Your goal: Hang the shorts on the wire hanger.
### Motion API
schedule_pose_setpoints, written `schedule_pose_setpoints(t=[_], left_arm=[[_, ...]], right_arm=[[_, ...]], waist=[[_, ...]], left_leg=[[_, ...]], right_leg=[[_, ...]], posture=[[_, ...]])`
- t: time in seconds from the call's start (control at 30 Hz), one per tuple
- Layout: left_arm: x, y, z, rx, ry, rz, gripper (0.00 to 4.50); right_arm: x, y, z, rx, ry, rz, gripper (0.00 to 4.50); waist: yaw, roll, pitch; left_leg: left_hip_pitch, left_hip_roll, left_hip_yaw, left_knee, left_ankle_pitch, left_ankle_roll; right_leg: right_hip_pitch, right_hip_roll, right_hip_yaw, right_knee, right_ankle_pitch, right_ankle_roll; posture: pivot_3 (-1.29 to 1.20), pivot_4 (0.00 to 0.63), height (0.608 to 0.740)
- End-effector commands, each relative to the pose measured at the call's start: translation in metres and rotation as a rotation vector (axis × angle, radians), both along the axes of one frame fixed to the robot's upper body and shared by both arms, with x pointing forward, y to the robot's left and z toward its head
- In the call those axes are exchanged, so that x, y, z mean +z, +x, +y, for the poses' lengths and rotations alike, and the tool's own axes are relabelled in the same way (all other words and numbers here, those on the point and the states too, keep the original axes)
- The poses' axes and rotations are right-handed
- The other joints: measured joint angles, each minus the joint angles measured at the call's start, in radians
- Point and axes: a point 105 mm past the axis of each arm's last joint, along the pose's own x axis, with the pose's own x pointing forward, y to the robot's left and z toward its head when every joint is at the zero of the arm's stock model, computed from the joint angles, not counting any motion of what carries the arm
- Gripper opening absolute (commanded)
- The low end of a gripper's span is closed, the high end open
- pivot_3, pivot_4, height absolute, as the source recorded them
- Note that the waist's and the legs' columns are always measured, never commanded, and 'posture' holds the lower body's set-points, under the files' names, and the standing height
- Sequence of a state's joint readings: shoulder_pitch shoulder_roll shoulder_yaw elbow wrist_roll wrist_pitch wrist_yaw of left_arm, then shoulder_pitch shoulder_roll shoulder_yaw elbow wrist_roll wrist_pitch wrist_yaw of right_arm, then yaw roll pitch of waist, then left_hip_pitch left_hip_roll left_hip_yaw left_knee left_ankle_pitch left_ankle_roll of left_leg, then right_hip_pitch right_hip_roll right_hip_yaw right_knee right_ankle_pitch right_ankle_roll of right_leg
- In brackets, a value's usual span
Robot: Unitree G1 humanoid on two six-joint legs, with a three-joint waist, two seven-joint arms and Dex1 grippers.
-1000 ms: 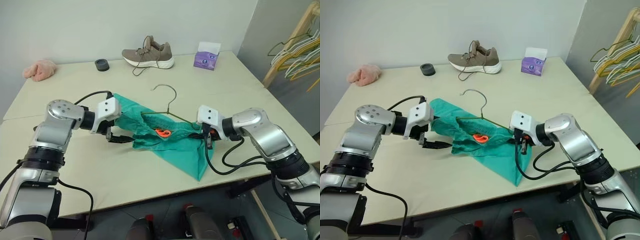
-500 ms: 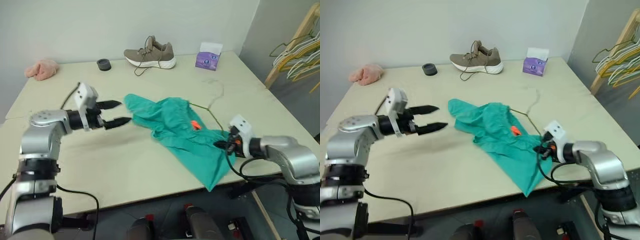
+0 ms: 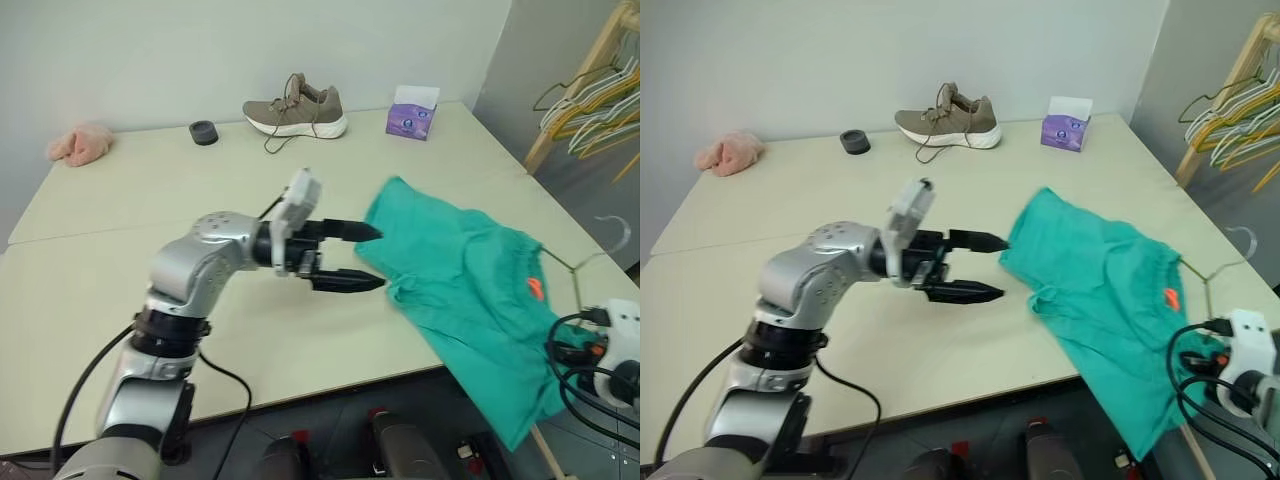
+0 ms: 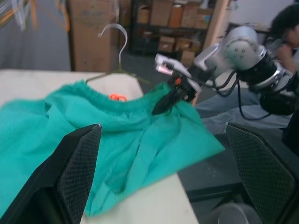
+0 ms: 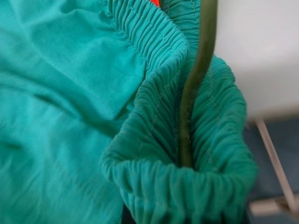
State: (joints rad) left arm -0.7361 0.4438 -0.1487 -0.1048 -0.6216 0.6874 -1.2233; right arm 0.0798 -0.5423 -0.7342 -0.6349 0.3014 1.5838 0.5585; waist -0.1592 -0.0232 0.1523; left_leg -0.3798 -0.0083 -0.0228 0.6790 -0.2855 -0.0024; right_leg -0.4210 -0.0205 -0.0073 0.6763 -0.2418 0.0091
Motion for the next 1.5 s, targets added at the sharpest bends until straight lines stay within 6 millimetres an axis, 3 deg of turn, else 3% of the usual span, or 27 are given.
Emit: schedule_pose_setpoints(t=[0.03,0.2,0.3,0.43,0.53,1.0,1.2,1.5], left_arm=[[0.004,-0.001,-0.020,0.003,0.012,-0.132,4.47],[0.004,0.000,-0.040,0.007,0.007,-0.214,4.47],[0.011,0.005,-0.053,0.037,-0.022,-0.251,4.47],[0.023,0.016,-0.067,0.100,-0.064,-0.289,4.47],[0.033,0.022,-0.073,0.142,-0.090,-0.327,4.47],[0.064,0.028,-0.083,0.242,-0.178,-0.469,4.47],[0.067,0.030,-0.083,0.270,-0.191,-0.491,4.47],[0.068,0.028,-0.085,0.260,-0.201,-0.496,4.47]], right_arm=[[0.016,-0.024,-0.033,-0.167,-0.097,-0.013,0.00],[0.025,-0.044,-0.058,-0.287,-0.128,-0.016,0.00],[0.042,-0.044,-0.081,-0.393,-0.202,-0.043,0.00],[0.083,-0.025,-0.109,-0.468,-0.329,-0.152,0.00],[0.117,-0.004,-0.116,-0.446,-0.413,-0.238,0.00],[0.180,0.049,-0.151,-0.509,-0.464,-0.405,0.00],[0.187,0.064,-0.165,-0.536,-0.465,-0.414,0.00],[0.173,0.055,-0.184,-0.705,-0.293,-0.368,0.00]], waist=[[-0.013,0.002,0.001],[-0.047,0.007,0.005],[-0.067,0.008,0.007],[-0.099,0.009,0.013],[-0.115,0.010,0.017],[-0.144,0.012,0.049],[-0.145,0.012,0.059],[-0.145,0.013,0.066]], left_leg=[[0.000,0.000,0.000,0.000,-0.001,0.001],[-0.001,0.000,0.001,-0.002,-0.003,0.006],[-0.001,0.000,0.001,-0.002,-0.004,0.007],[0.000,-0.002,0.006,-0.002,-0.005,0.008],[0.000,-0.002,0.009,-0.002,-0.010,0.017],[0.003,-0.001,0.026,-0.003,-0.011,0.019],[0.002,-0.002,0.029,-0.003,-0.011,0.019],[0.003,-0.002,0.032,-0.003,-0.011,0.019]], right_leg=[[0.000,0.000,0.000,0.000,0.000,0.000],[0.001,0.001,0.001,-0.002,-0.003,0.002],[0.001,0.002,0.001,-0.002,-0.003,0.001],[0.002,0.001,0.006,-0.004,-0.004,0.002],[0.002,0.002,0.010,-0.005,-0.006,0.005],[0.001,0.001,0.026,-0.011,-0.003,0.012],[0.001,0.000,0.029,-0.014,-0.001,0.016],[0.001,0.000,0.032,-0.014,0.000,0.017]], posture=[[-0.43,0.180,0.740],[-0.45,0.191,0.740],[-0.45,0.194,0.740],[-0.45,0.200,0.740],[-0.44,0.208,0.740],[-0.41,0.225,0.740],[-0.39,0.230,0.740],[-0.40,0.231,0.740]])
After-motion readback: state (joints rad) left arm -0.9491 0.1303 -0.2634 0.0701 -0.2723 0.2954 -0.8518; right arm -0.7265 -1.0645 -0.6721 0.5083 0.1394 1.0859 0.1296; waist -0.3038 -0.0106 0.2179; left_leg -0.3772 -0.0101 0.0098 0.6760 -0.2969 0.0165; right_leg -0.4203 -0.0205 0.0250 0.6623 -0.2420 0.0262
